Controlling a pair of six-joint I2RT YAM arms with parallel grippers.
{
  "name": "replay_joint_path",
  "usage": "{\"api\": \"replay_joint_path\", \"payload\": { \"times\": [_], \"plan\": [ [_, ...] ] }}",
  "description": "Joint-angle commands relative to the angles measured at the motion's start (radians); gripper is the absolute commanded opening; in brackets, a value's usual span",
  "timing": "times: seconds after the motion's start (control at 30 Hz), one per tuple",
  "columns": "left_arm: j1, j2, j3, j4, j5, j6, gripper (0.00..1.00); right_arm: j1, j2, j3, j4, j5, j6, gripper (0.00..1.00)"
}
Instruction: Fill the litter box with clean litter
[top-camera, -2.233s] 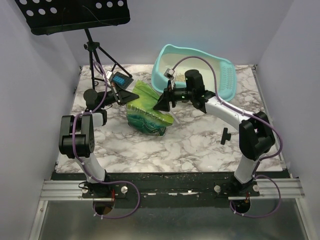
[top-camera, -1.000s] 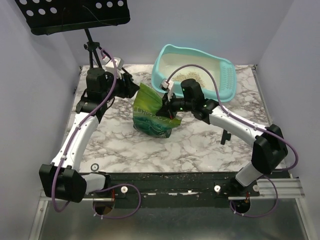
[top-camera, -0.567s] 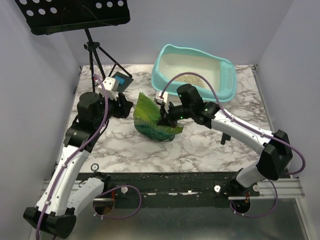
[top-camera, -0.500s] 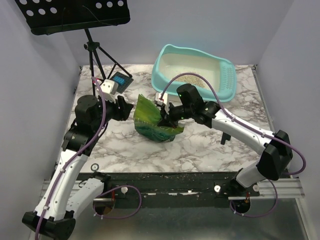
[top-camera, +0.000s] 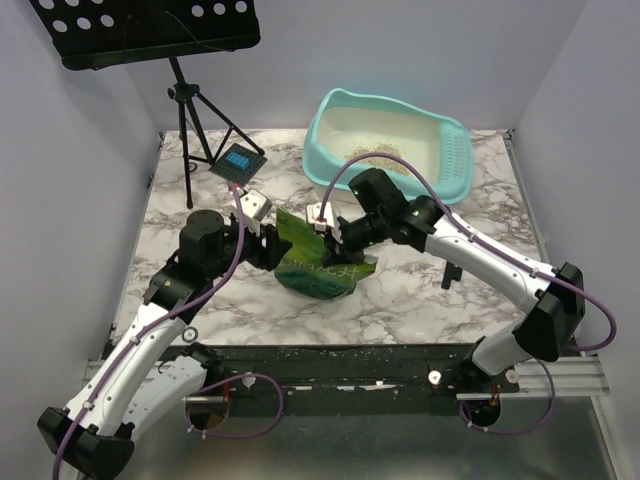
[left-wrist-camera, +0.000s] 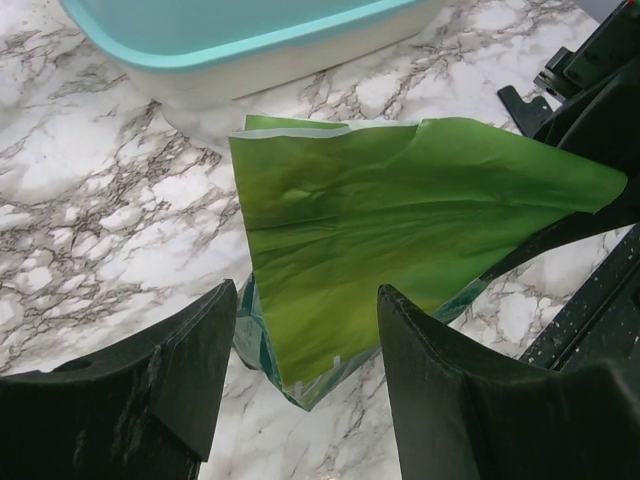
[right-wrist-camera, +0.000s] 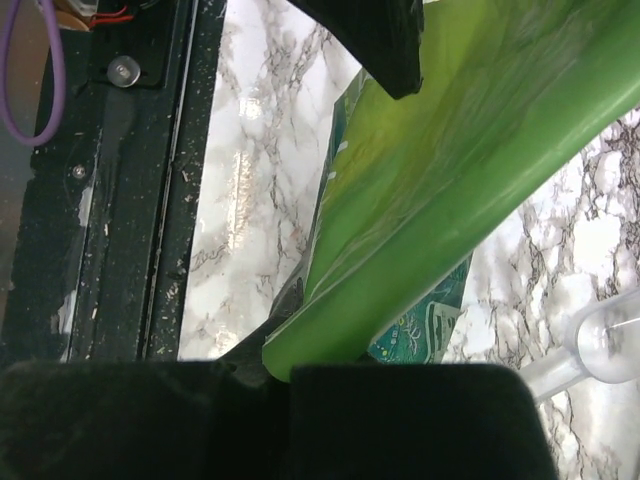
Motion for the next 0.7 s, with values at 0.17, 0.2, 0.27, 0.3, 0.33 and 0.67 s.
{"api": "replay_joint_path", "payload": {
  "times": [0.17,0.2,0.27,0.3,0.33,0.67],
  "plan": [
    [-0.033,-0.001,0.027,0.059,-0.022,0.100,0.67,0.015,-0.051,0.005,-0.068,-0.128,-0.078,0.00],
    [-0.036,-0.001,0.039,0.049,-0.038,0.104,0.67,0.015,-0.056,-0.006,-0.071,-0.138,-0.087,0.00],
    [-0.038,0.007,0.067,0.027,-0.017,0.146,0.67,0.015,-0.074,-0.040,-0.068,-0.167,-0.124,0.00],
    [-0.039,0.012,0.079,0.019,0.016,0.160,0.67,0.015,-0.082,-0.054,-0.066,-0.181,-0.139,0.01],
    [-0.039,0.016,0.089,0.010,0.064,0.172,0.67,0.015,-0.089,-0.064,-0.062,-0.193,-0.148,0.01],
    [-0.046,0.033,0.007,0.065,0.395,0.182,0.66,0.015,-0.133,-0.098,-0.039,-0.203,-0.147,0.01]
  ]
}}
